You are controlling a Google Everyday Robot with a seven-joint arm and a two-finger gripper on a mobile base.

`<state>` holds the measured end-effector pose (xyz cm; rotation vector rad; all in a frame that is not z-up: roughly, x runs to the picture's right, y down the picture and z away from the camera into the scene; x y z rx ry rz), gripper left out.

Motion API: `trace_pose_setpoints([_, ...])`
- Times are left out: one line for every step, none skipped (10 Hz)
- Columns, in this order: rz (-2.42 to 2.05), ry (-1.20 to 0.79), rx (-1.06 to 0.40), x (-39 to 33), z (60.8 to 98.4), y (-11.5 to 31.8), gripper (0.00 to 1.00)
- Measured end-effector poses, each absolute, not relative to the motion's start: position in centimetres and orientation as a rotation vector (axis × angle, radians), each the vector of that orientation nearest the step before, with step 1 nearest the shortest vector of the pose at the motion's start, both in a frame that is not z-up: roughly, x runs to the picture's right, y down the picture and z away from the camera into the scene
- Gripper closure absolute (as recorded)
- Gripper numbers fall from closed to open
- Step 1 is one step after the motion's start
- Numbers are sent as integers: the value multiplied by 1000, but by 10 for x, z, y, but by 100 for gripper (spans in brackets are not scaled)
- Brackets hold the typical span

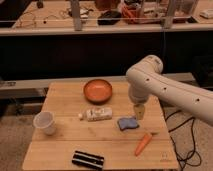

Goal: Place the bottle in the ceramic bowl

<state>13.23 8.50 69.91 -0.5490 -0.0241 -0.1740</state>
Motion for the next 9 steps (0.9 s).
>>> trace_pose_setpoints([-186, -34, -547, 124, 701, 85, 20])
trace_pose_setpoints([-196, -46, -547, 116, 703, 85, 20])
trace_pose_setpoints([-206, -55, -546, 111, 705, 86, 20])
trace_pose_setpoints([-215, -61, -544, 109, 706, 85, 20])
trace_pose_setpoints([-232, -66, -543, 107, 708, 86, 20])
trace_pose_setpoints([-247, -71, -544, 105, 711, 88, 20])
trace_pose_setpoints([-264, -79, -544, 97, 713, 90, 20])
trace_pose_setpoints([-285, -90, -543, 86, 717, 91, 20])
trace_pose_setpoints([-301, -97, -542, 78, 720, 94, 20])
